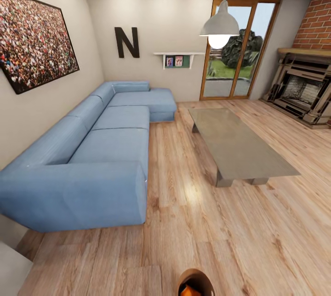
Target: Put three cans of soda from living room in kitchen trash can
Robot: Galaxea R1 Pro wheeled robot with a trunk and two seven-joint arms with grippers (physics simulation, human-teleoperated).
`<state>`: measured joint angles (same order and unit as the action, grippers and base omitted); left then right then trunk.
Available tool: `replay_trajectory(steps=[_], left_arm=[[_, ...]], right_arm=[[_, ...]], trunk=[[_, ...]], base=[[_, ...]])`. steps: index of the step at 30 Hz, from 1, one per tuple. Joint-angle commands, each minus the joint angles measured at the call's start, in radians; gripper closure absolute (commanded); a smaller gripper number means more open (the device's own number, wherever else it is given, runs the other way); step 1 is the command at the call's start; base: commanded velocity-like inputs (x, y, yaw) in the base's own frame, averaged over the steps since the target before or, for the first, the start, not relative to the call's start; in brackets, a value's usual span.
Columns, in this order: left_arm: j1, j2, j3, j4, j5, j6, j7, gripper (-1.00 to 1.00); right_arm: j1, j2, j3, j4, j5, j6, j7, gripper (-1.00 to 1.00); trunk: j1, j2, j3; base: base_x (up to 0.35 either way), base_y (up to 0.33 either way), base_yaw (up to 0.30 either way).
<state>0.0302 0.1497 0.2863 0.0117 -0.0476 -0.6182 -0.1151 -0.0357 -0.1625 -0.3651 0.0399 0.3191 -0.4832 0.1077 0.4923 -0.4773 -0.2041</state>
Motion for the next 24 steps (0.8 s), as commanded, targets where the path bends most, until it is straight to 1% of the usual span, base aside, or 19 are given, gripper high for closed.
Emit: replay_trajectory(steps=[1,6,11,24], left_arm=[[0.001,0.000,0.000,0.000,0.000,0.004,0.000,-1.00],[0.005,0.000,0.000,0.000,0.000,0.044,0.000,-1.00],[0.007,0.000,-0.001,0.001,0.000,0.053,0.000,-1.00],[0.008,-0.001,-0.001,0.001,0.000,0.058,0.000,-1.00]], right_arm=[[0.000,0.000,0.000,0.000,0.000,0.000,0.000,-1.00],[0.000,0.001,0.000,0.000,0.000,0.000,0.000,-1.00],[0.000,0.001,0.000,0.000,0.000,0.000,0.000,-1.00],[0.000,0.001,0.000,0.000,0.000,0.001,0.000,-1.00]], trunk=[[-0.004,0.007,0.003],[-0.023,0.042,0.019],[-0.042,0.077,0.035],[-0.042,0.077,0.035]], base=[[0.000,0.000,0.000],[0.000,0.000,0.000],[0.000,0.000,0.000],[0.000,0.000,0.000]])
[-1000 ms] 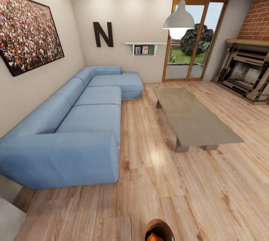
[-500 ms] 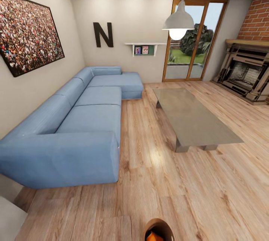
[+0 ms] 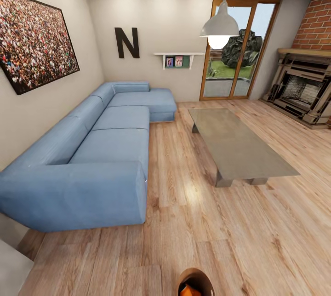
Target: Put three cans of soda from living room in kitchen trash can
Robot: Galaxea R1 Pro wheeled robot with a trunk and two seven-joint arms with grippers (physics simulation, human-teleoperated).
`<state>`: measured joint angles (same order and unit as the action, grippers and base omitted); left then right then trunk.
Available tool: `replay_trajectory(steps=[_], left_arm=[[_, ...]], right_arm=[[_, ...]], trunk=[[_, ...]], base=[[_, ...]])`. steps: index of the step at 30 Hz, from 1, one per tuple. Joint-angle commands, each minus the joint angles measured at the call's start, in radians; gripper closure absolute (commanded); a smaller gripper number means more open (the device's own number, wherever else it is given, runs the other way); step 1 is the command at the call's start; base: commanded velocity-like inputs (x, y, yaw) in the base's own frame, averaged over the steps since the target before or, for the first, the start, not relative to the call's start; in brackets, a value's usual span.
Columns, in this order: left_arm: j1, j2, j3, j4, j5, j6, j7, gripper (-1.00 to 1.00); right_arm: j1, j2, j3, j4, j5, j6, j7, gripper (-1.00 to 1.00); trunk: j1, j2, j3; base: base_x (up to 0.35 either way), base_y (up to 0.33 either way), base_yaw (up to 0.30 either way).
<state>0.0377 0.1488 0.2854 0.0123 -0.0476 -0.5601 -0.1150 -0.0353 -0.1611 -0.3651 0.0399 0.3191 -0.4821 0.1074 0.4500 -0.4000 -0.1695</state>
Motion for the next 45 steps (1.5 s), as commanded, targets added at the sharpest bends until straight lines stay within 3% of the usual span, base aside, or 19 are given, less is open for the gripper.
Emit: replay_trajectory(steps=[1,16,19,24,28,45], left_arm=[[0.000,0.000,0.000,0.000,0.000,0.000,0.000,-1.00],[0.000,0.000,0.000,-0.003,0.001,0.037,0.000,-1.00],[0.000,0.000,0.000,-0.005,0.002,0.035,-0.001,-1.00],[-0.002,0.000,0.004,-0.008,0.003,0.040,-0.001,-1.00],[-0.003,0.000,0.005,-0.010,0.004,0.042,-0.001,-1.00],[-0.005,-0.006,0.006,-0.014,0.000,0.043,-0.003,-1.00]], right_arm=[[0.000,0.000,0.000,0.000,0.000,0.000,0.000,-1.00],[0.000,0.001,-0.002,-0.005,0.000,-0.003,0.000,-1.00],[0.000,0.001,-0.012,-0.010,0.000,-0.003,0.000,-1.00],[0.000,0.001,-0.080,-0.018,0.001,-0.002,-0.006,-1.00],[0.000,0.000,-0.103,-0.019,0.003,-0.002,-0.008,-1.00],[0.000,0.019,-0.113,-0.006,0.005,-0.001,-0.009,-1.00]], trunk=[[0.000,0.000,0.000],[0.000,0.000,0.000],[0.000,0.000,0.000],[0.000,0.000,0.000],[0.000,0.000,0.000],[0.000,0.000,0.000]], base=[[0.000,0.000,0.000],[0.000,0.000,0.000],[0.000,0.000,0.000],[0.000,0.000,0.000],[0.000,0.000,0.000],[0.000,0.000,0.000]])
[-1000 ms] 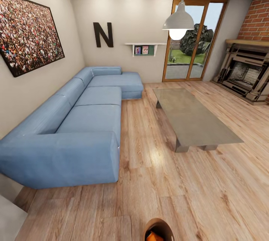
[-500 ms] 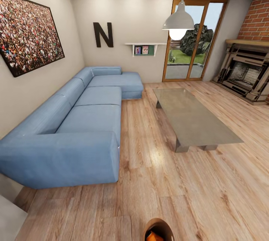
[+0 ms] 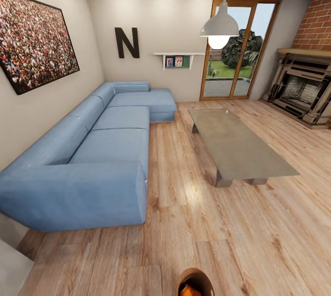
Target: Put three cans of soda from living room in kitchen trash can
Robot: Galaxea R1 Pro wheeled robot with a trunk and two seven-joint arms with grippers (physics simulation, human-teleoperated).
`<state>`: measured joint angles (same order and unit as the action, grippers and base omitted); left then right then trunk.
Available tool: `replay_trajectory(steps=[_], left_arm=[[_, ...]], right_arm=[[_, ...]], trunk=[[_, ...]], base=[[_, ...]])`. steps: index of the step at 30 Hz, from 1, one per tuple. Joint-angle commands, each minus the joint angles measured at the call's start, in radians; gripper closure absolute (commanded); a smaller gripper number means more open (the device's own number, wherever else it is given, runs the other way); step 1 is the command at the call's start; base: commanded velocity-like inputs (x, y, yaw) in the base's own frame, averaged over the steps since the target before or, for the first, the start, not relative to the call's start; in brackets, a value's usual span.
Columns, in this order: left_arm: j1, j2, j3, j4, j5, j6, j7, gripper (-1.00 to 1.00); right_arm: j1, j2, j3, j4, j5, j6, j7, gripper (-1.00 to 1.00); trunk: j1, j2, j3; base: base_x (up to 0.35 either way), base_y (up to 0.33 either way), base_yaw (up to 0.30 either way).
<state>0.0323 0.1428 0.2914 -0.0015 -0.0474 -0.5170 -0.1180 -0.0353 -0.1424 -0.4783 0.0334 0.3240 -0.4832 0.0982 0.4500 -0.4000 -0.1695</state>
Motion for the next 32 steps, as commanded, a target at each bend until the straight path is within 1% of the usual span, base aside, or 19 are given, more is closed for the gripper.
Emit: replay_trajectory(steps=[1,32], left_arm=[[0.000,0.000,0.000,0.000,0.000,0.000,0.000,-1.00],[0.000,0.000,0.000,0.000,0.000,0.000,0.000,-1.00]], right_arm=[[0.000,0.001,0.000,0.000,0.000,0.000,0.000,-1.00],[0.000,0.003,0.000,0.002,0.000,0.000,0.000,-1.00]], trunk=[[0.000,0.000,0.000],[0.000,0.000,0.000]], base=[[0.000,0.000,0.000],[0.000,0.000,0.000]])
